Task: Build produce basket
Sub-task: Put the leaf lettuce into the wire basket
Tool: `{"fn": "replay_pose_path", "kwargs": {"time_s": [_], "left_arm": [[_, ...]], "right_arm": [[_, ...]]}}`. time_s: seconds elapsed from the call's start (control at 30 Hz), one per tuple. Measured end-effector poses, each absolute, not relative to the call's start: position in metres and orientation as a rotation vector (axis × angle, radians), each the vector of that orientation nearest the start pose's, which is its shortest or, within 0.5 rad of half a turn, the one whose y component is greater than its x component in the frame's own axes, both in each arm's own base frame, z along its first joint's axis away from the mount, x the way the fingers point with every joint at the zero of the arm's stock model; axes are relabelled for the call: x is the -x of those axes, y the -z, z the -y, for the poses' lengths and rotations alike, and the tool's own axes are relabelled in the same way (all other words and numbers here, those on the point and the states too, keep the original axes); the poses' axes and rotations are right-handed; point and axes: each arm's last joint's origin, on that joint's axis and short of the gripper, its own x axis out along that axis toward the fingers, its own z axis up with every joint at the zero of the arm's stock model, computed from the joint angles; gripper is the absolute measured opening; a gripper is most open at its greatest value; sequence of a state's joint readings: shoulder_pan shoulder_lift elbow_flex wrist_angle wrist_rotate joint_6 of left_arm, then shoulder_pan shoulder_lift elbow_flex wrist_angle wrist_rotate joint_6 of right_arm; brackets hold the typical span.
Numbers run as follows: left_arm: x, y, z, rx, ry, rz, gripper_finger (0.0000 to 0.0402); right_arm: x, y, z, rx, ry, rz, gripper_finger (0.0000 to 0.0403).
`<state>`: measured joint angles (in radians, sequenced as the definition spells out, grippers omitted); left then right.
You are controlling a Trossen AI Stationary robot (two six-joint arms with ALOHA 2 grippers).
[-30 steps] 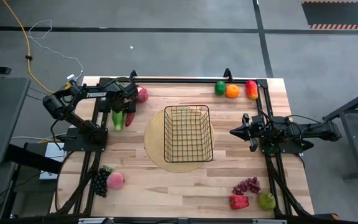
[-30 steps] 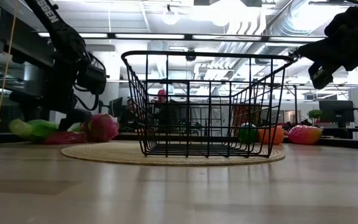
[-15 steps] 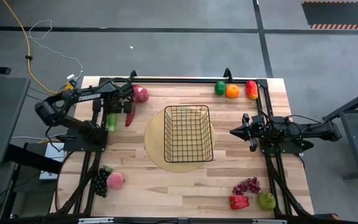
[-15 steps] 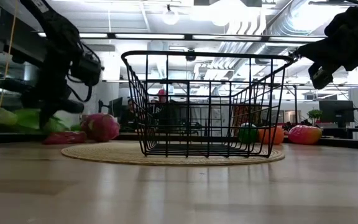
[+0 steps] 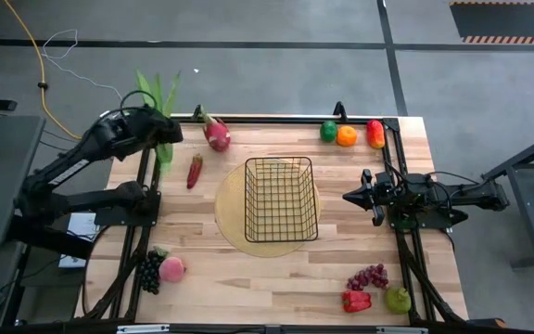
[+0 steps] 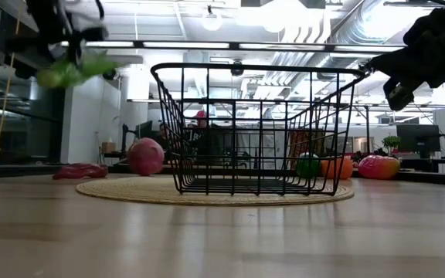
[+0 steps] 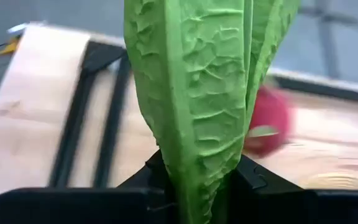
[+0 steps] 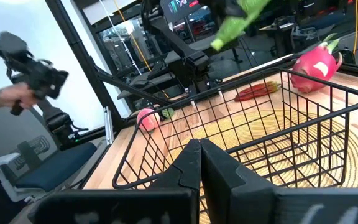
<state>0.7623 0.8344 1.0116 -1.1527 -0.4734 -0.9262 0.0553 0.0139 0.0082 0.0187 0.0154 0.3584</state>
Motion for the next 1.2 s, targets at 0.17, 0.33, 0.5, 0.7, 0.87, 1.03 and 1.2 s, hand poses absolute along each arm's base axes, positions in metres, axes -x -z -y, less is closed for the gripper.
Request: {"fn": "replay_pose_path", "kwargs": {"time_s": [0.17,0.33,0.5,0.7,0.87,1.03,1.2], "left_arm": [[-0.099,-0.351,-0.085,0.833,-1.41,-0.296,0.0058],[-0.151,-0.356,-0.078,0.798,-1.246,-0.162,0.0057],[-0.221,-0.347,-0.063,0.807,-1.065,-0.072,0.0056],[-0.294,-0.348,-0.033,0.852,-0.901,-0.062,0.0056],[-0.345,-0.364,-0.018,0.79,-0.888,-0.156,0.0056],[-0.38,-0.351,-0.013,0.751,-0.966,-0.316,0.0055],[-0.403,-0.319,0.002,0.831,-1.011,-0.377,0.0057]], "right_arm": [[-0.098,-0.167,-0.005,-0.358,-0.042,0.006,0.0],[-0.098,-0.167,-0.005,-0.359,-0.042,0.006,0.0],[-0.098,-0.167,-0.005,-0.359,-0.042,0.006,0.0],[-0.098,-0.167,-0.005,-0.359,-0.042,0.006,0.0],[-0.098,-0.167,-0.005,-0.359,-0.042,0.006,0.0],[-0.098,-0.167,-0.005,-0.359,-0.042,0.006,0.0],[-0.098,-0.167,-0.005,-0.359,-0.042,0.006,0.0]]}}
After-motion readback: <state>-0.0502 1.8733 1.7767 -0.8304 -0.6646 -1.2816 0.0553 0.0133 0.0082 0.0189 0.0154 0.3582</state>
